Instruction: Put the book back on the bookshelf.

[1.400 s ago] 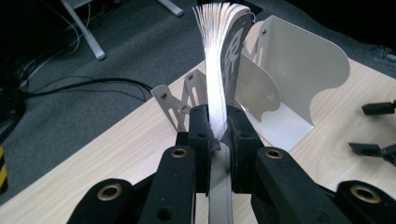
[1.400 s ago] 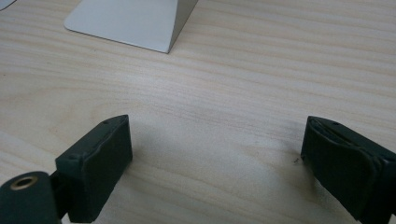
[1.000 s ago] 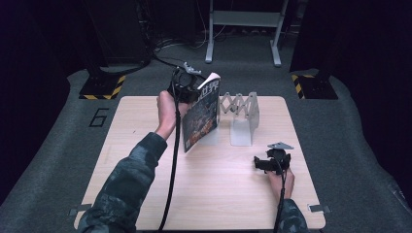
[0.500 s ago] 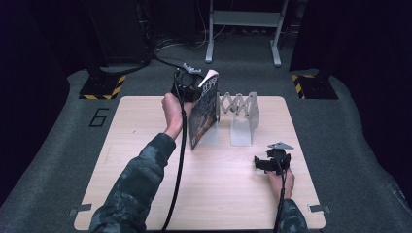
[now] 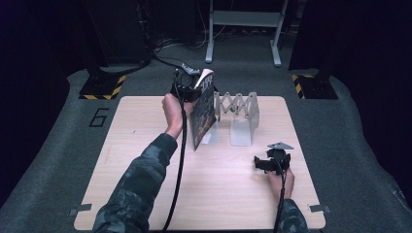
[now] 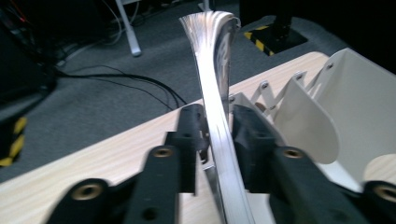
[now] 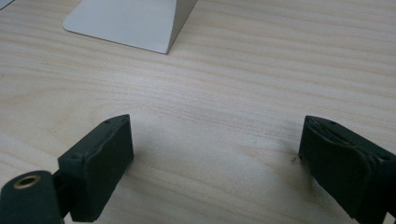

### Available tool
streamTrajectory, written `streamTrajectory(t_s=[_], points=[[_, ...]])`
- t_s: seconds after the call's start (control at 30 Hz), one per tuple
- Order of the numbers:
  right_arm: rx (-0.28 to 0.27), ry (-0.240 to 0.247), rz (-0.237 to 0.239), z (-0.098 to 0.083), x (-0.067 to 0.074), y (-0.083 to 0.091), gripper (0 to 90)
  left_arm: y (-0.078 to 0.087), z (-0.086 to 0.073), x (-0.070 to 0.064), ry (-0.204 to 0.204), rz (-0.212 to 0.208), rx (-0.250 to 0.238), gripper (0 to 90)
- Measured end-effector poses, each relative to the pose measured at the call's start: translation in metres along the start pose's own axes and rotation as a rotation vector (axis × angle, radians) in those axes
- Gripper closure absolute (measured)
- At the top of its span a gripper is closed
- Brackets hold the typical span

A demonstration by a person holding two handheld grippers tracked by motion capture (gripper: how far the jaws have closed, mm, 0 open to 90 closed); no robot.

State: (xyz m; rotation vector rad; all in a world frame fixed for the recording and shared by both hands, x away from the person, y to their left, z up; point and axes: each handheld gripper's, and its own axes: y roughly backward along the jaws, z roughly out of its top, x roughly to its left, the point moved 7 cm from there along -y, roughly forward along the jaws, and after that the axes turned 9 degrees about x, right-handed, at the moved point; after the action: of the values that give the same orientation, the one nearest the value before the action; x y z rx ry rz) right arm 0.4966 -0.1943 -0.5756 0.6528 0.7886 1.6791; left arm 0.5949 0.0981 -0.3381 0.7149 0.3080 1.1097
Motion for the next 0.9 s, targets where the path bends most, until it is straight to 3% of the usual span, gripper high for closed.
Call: streamTrajectory(t_s=[0.03,0.07,0.1,0.2,0.3,0.37,0.6,0.9], points=[[0.0,0.0,0.0,0.0,0.0,0.0,9.4,0.0,0.0,0.0,0.0,0.0,0.0,59.6],[-0.002,0.012,0.0,0.0,-0.001,0.0,9.4,0.002,-0.001,0.0,0.004,-0.007,-0.007,59.6],[-0.001,0.021,0.003,0.0,-0.001,0.0,9.5,0.007,-0.001,0.0,0.003,-0.037,-0.037,49.8],[-0.001,0.021,0.003,0.0,-0.001,0.0,9.6,0.016,-0.003,-0.001,-0.013,-0.051,-0.079,32.2],[-0.002,0.018,0.0,0.001,-0.001,0.0,9.6,0.022,-0.005,-0.003,-0.028,-0.059,-0.092,24.8],[-0.002,0.012,0.0,0.0,-0.001,0.0,9.7,0.032,-0.01,-0.004,-0.036,-0.07,-0.117,22.1],[0.005,0.004,0.006,0.0,0.0,0.001,9.7,0.046,-0.027,-0.005,-0.052,-0.083,-0.14,15.8],[0.001,0.0,-0.001,0.0,0.0,0.0,9.8,0.044,-0.054,-0.006,-0.057,-0.099,-0.144,12.7]])
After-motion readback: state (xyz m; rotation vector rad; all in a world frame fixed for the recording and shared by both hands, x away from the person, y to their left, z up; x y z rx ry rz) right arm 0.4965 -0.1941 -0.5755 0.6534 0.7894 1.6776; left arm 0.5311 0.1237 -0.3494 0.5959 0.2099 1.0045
